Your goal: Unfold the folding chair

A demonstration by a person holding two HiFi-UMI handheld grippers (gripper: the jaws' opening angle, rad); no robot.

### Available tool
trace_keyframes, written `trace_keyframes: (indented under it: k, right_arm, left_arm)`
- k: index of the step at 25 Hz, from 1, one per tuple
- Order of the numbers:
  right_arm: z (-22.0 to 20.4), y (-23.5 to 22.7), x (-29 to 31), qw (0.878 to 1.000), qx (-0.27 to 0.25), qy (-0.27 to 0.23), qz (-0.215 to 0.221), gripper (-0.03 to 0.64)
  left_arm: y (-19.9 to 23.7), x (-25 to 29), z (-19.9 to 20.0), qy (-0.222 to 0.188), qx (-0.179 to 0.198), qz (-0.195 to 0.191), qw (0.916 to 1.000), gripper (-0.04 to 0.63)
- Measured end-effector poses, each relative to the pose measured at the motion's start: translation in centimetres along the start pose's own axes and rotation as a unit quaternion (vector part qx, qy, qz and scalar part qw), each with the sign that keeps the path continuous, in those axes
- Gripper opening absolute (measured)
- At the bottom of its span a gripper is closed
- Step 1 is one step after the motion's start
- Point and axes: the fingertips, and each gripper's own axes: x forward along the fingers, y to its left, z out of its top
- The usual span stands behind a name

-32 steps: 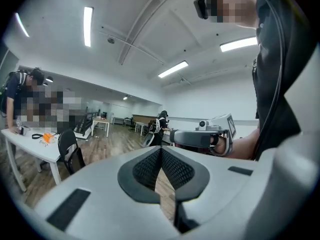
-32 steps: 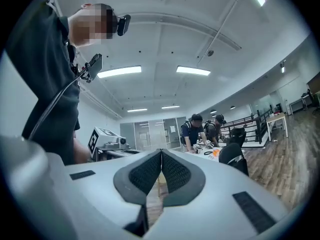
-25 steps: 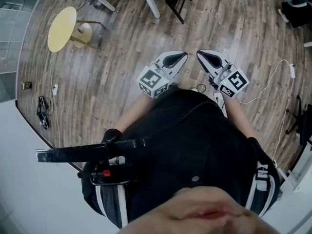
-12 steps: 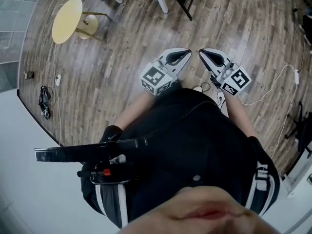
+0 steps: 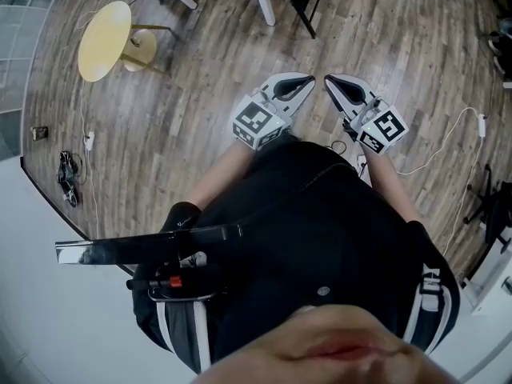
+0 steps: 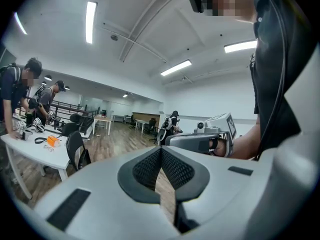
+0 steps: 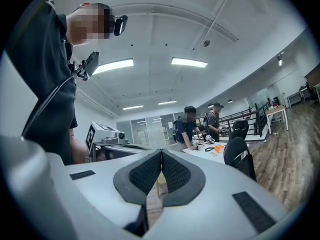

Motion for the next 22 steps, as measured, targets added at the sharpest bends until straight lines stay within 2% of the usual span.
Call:
trace_keyframes:
  k: [10,16,22]
  right_arm:
    - [-0.2,-0.8,9.8,1.000,-0.015,0.022,-0.006,0.008]
    - [0.6,-2.1,13.6,0.999,-0.030,0.023,-0.016,0.008]
    - [0.4,-3.1,14.7,0.999,-0.033,0.032,-0.018,0.008]
  left_arm:
    - [7.0,-3.1,-0.2,-0.010,-0.034,-0.023,0.9991,0.003]
    - [11.5,-4.6,0.4,-0.019,-0.021,-0.016,0.9995,0.005]
    - [13.5,-4.3,0.7,-0.022,-0.021,-0.014,0.9995,0.005]
